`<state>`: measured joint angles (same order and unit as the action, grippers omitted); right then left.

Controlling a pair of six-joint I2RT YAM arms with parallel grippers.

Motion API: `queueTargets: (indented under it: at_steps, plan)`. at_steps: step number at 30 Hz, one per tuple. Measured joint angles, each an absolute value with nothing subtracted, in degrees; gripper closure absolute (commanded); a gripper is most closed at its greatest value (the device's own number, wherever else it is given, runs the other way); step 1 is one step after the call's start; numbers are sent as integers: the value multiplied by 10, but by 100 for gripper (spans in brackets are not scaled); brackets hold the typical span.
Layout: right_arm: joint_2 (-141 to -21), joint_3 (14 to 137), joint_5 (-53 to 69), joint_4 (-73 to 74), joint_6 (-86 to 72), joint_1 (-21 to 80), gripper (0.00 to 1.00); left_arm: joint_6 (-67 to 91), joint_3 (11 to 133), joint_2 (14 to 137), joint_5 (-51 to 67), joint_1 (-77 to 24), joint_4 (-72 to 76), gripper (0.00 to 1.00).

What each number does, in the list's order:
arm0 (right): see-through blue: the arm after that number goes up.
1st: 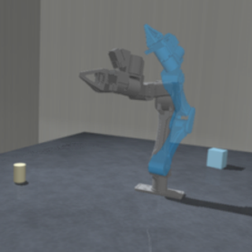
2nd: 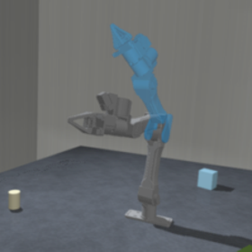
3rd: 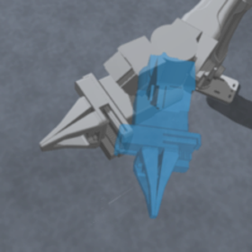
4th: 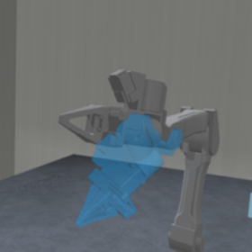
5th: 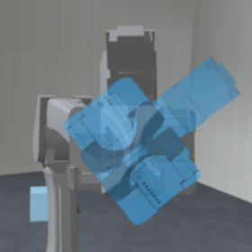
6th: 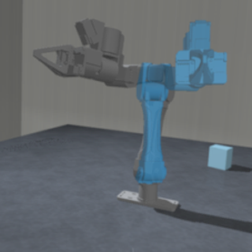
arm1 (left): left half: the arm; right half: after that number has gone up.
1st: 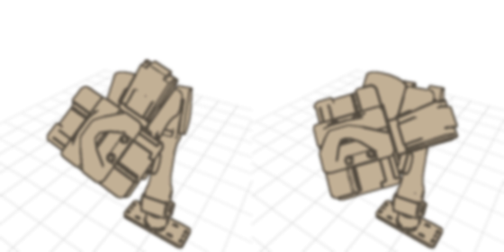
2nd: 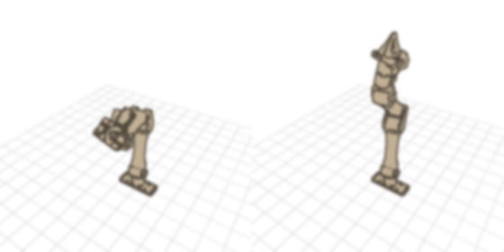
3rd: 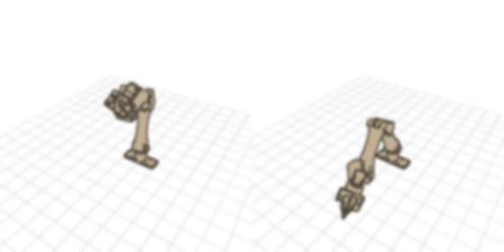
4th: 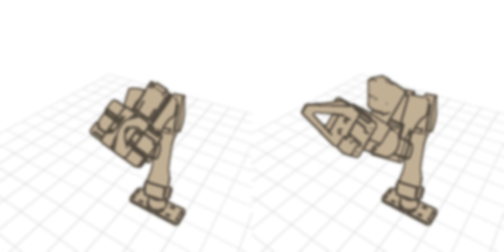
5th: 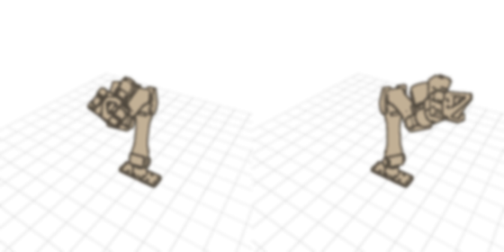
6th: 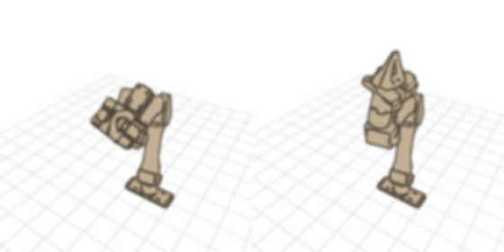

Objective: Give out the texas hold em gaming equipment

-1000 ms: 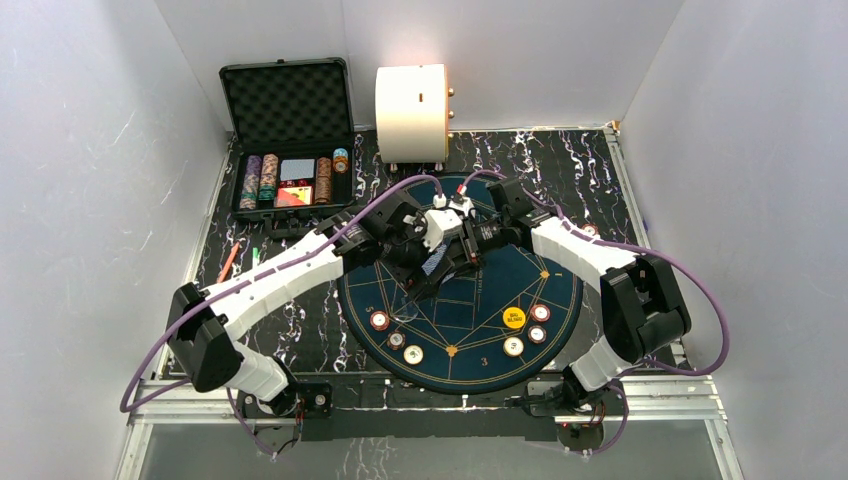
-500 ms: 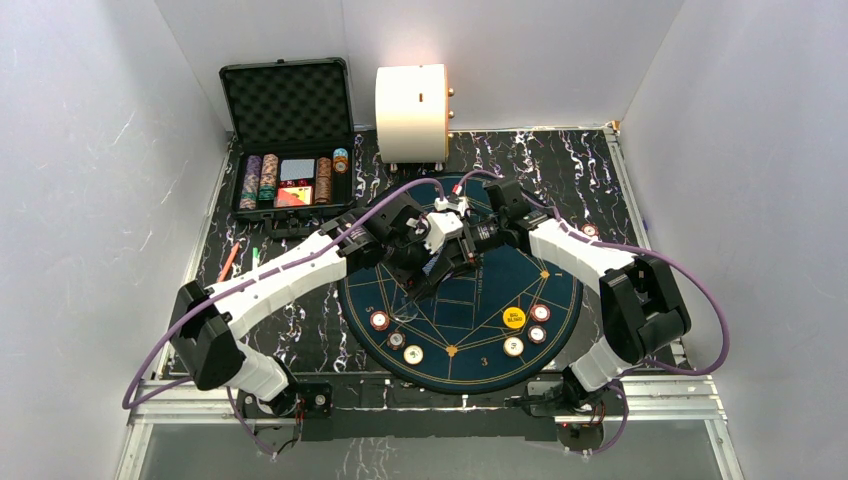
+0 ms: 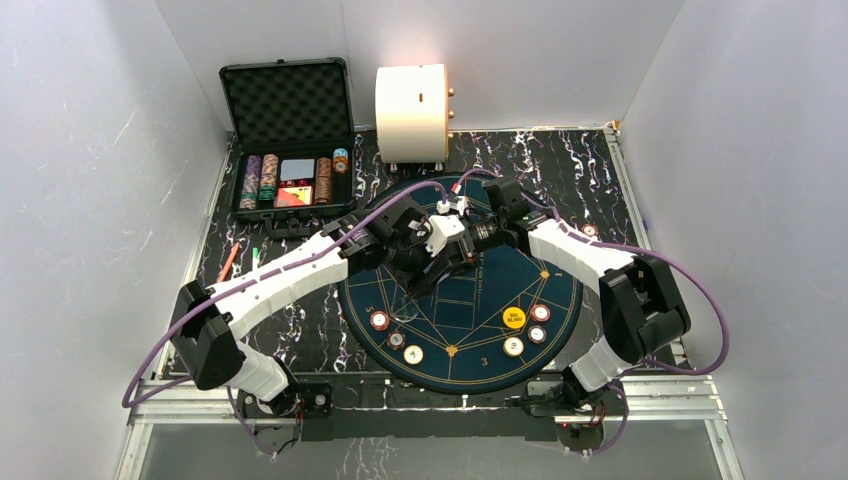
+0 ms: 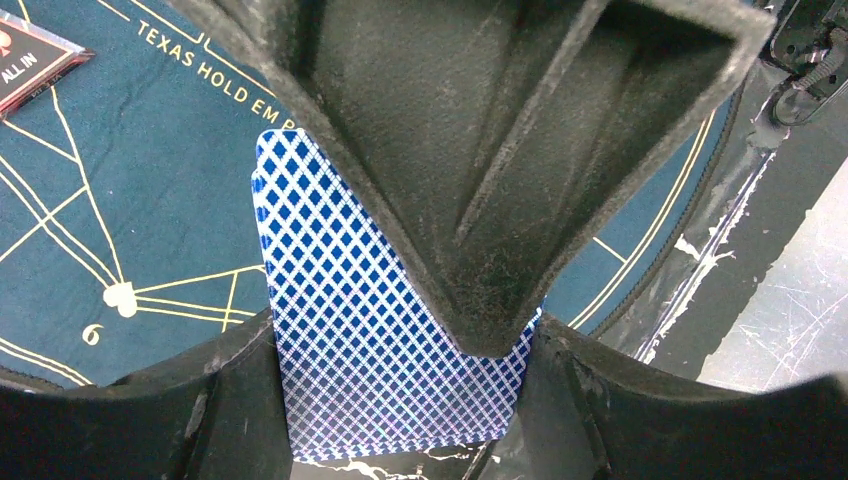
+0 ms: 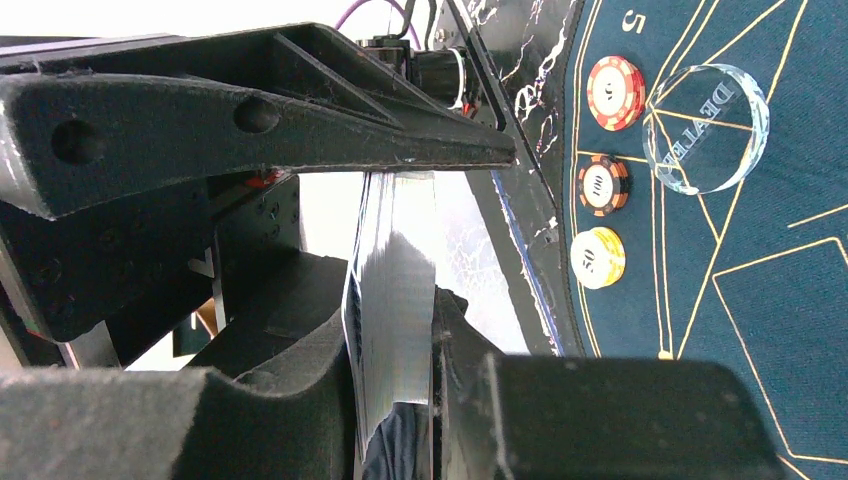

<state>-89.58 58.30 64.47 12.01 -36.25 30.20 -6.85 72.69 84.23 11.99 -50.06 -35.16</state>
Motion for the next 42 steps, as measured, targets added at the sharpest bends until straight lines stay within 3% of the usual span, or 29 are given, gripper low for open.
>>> queueTargets:
  at_steps: [3, 6, 22, 27, 31, 35, 42]
  plan:
    - [-897, 583, 644, 118, -362, 303, 100, -69, 727, 842, 114, -501, -353, 91]
    - [-905, 583, 647, 109, -364, 305, 91, -68, 727, 842, 107, -501, -358, 100]
    - [-948, 585, 671, 64, -380, 313, 45, -64, 727, 842, 80, -501, -387, 100]
    - [-957, 585, 674, 58, -386, 313, 22, -62, 727, 842, 75, -501, -396, 100]
    - [-958, 587, 673, 54, -390, 313, 9, -58, 727, 842, 72, -501, -401, 100]
    - [-957, 587, 671, 54, -391, 311, 2, -51, 727, 842, 67, -501, -406, 100]
    - [-931, 583, 662, 55, -387, 273, 2, -33, 726, 840, 55, -501, -420, 100]
